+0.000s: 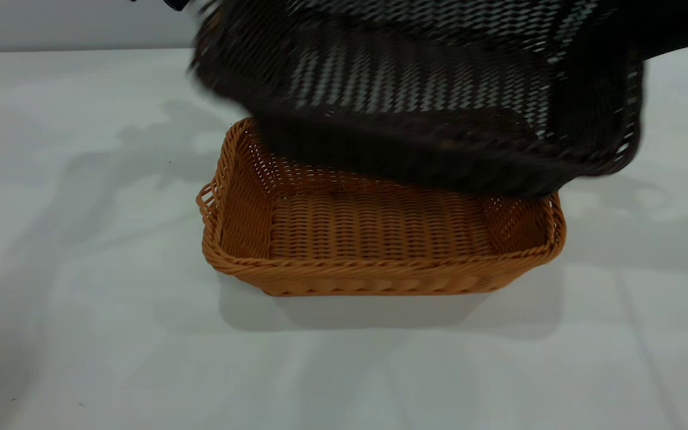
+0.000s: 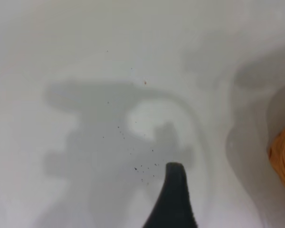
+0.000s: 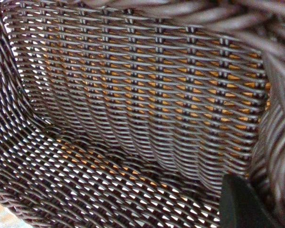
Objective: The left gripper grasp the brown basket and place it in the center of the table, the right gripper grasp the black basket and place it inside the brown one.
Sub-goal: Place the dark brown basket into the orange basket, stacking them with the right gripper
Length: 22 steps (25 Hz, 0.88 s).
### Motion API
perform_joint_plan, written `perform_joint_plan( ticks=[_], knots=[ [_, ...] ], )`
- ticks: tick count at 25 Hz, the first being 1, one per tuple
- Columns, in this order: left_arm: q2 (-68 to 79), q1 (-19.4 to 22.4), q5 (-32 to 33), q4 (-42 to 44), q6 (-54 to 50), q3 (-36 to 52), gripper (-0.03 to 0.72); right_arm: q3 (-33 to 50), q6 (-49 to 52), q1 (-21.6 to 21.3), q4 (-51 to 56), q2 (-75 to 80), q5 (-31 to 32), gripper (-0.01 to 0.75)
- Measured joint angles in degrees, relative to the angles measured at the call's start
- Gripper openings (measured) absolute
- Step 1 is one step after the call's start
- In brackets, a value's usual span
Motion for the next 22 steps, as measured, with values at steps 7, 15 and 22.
perform_joint_plan(
  ticks=[7,15,22],
  knots=[
    [0.0,0.0,0.2,-0.1,0.0,0.0,0.562,0.0,0.7,7.1,-0.7,4.3,-4.6,0.082],
    [0.0,0.0,0.3,-0.1,0.0,0.0,0.562,-0.1,1.4,7.0,-5.5,7.5,-9.8,0.082],
    [0.0,0.0,0.4,-0.1,0.0,0.0,0.562,-0.1,1.6,7.0,-6.1,7.7,-10.4,0.099]
  ],
)
